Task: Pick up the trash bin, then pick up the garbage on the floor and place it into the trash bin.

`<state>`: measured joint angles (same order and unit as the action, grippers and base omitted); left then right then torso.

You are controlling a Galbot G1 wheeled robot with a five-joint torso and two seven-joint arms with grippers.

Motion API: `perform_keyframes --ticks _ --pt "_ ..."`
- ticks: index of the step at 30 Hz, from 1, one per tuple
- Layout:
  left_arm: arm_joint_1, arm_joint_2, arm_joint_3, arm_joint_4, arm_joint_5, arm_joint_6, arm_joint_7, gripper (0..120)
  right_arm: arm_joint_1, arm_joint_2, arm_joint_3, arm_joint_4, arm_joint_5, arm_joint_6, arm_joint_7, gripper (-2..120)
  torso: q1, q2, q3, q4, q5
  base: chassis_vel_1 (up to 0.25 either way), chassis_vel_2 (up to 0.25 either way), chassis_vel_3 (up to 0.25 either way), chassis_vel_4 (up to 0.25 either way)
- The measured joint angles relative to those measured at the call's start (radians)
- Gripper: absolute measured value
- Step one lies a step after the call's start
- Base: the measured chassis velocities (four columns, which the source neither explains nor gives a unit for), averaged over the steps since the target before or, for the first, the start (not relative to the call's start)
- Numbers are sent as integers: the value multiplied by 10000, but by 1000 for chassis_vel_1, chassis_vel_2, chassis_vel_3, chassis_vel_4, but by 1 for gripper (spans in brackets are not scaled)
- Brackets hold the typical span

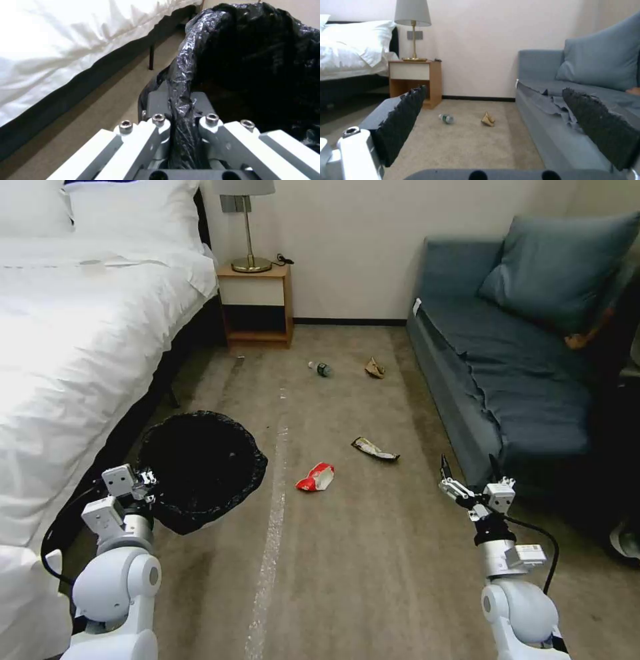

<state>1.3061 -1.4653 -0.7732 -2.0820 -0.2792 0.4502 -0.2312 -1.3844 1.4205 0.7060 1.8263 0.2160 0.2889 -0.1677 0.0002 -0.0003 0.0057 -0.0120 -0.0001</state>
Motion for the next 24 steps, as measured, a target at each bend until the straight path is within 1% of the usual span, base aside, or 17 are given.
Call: perform_keyframes --ticks 11,24 --pt "-46 9 -2 14 13 -4 8 5 15 12 6 -42 -8 41 -49 100 -1 0 -1 0 -1 -79 71 83 -70" --pt "44 18 -16 -29 14 -12 18 5 -40 74 1 -31 -69 82 -82 100 -1 0 -1 -1 -1 -105 99 107 -110"
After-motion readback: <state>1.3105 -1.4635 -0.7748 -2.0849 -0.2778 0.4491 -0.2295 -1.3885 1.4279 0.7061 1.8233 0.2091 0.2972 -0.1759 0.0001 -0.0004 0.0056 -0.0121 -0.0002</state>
